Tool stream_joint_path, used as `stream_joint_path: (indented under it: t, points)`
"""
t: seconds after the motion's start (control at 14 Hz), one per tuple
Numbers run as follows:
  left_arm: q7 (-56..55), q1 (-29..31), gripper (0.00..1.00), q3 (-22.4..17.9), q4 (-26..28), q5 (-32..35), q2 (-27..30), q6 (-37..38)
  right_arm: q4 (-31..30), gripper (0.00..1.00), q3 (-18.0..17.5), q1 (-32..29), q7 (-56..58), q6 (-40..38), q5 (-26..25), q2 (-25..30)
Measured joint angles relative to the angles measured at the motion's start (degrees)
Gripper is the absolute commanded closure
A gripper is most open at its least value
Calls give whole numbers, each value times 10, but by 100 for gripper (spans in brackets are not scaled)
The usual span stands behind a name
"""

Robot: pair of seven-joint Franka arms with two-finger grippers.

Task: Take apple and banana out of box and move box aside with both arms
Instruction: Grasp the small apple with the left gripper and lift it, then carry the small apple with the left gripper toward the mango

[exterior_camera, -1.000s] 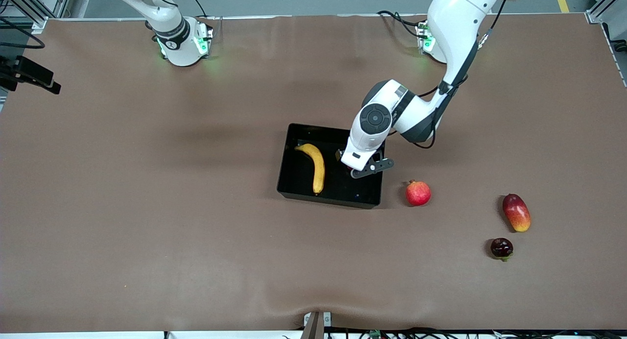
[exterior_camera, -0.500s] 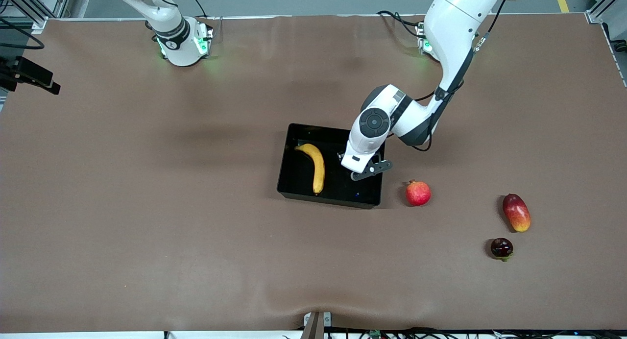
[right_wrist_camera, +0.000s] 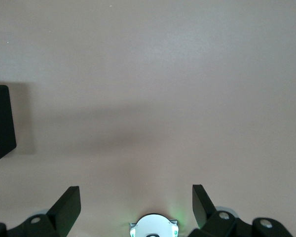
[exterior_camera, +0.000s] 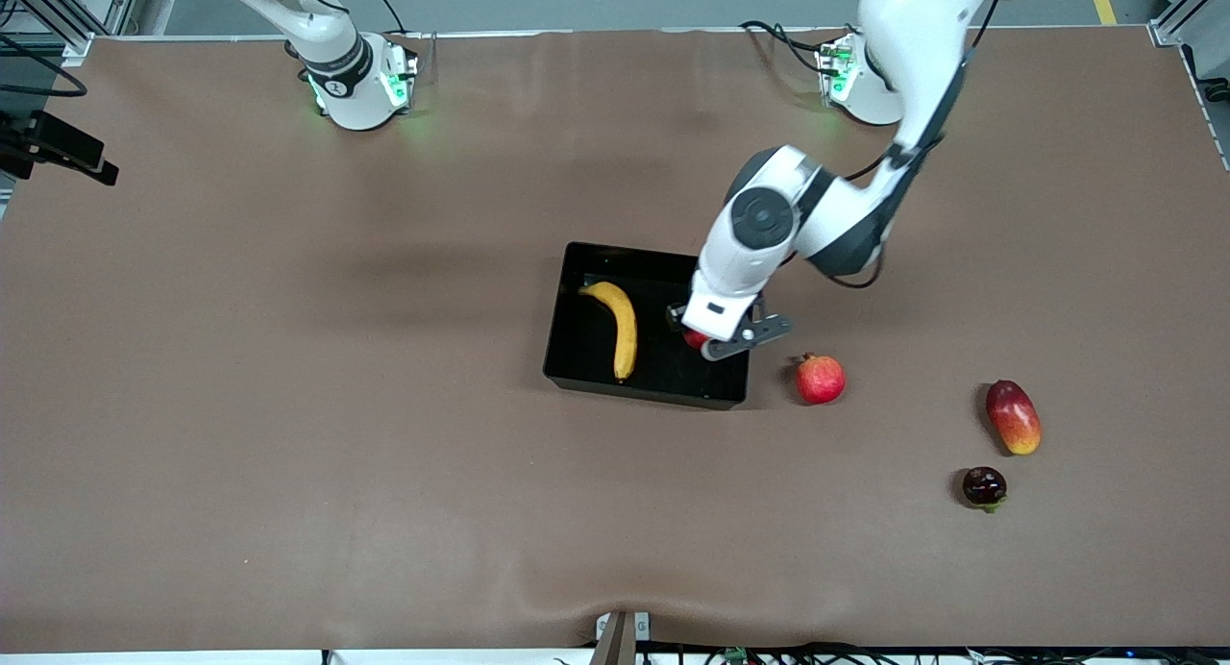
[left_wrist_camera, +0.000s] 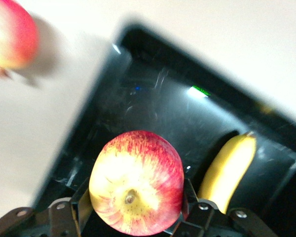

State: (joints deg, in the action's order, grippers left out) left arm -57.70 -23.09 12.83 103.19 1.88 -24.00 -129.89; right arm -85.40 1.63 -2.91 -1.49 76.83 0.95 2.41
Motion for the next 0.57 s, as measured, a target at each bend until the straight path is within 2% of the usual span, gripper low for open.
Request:
stream_joint_path:
  t: [0.29,0.43,0.57]
  points:
    - [64,84,100,-1,-6,1,108,81,0,0,0,0,0,0,0,0]
    - [105,138,100,-2,-3,1,136,112,0,0,0,0,0,0,0,0]
    - [151,189,100,-3,12,1,140,122,0,0,0,0,0,0,0,0]
